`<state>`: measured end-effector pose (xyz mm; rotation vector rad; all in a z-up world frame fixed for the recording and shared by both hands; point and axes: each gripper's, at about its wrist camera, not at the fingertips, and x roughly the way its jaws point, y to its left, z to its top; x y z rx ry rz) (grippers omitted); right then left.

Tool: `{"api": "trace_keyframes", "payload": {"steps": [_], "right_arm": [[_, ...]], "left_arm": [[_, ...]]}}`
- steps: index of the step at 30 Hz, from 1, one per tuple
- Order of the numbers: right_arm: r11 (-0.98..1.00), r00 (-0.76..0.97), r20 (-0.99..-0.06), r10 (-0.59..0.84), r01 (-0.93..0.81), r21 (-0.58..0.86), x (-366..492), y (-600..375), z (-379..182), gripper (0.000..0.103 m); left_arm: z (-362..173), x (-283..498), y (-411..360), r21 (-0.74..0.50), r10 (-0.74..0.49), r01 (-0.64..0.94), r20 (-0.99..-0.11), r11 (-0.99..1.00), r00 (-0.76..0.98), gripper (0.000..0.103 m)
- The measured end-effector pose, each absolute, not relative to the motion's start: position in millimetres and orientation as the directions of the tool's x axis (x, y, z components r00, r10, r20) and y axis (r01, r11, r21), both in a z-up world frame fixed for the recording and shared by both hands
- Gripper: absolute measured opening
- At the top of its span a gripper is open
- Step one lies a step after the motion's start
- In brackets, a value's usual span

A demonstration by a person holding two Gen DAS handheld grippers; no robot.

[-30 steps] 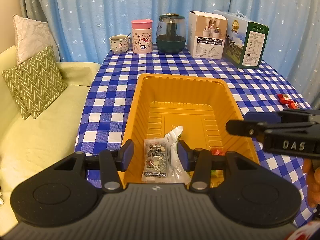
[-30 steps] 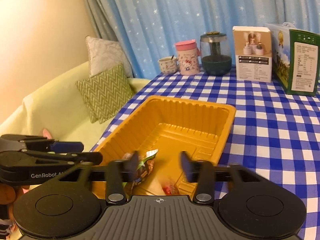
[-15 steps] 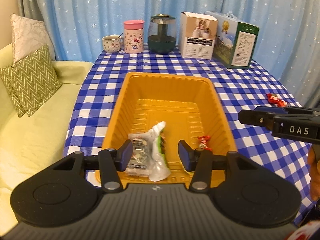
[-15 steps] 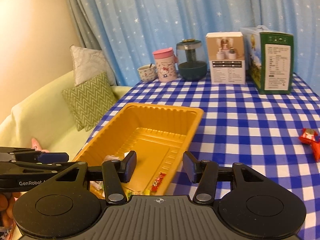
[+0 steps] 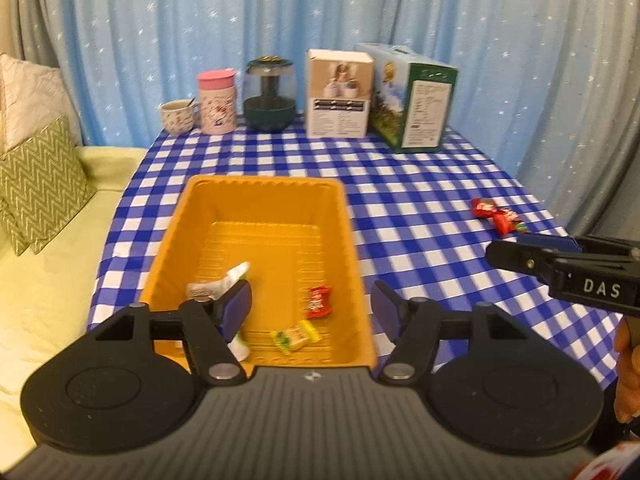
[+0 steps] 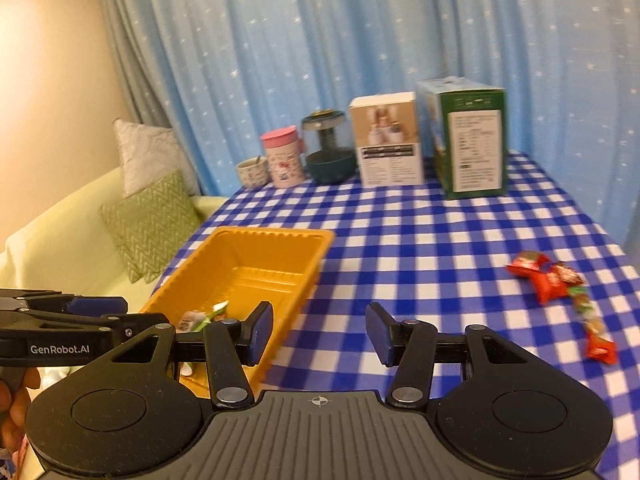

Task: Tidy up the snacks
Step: 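Move both open tools back toward the remaining red candies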

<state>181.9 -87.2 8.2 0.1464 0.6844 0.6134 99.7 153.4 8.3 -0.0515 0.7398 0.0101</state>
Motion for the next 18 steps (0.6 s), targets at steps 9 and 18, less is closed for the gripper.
{"api": "trace_keyframes", "payload": {"steps": [9,18], "right_arm": [[0.865,0.662,-0.557,0.502,-0.392,0.314,158.4,-148.6,22.0,0.055],[0.914,0.722,-0.563,0.403,-0.279,0.296,145.5,-210.8,24.7,0.067]], "left_arm": [[22.3,95.4,106.1,-0.061,-0.058,0.023,-0.654,0.998,0.754,0.074],[28.2,103.4,53.2,-0.087,-0.133,0.101,-0.633,0.991,0.763,0.079]]}}
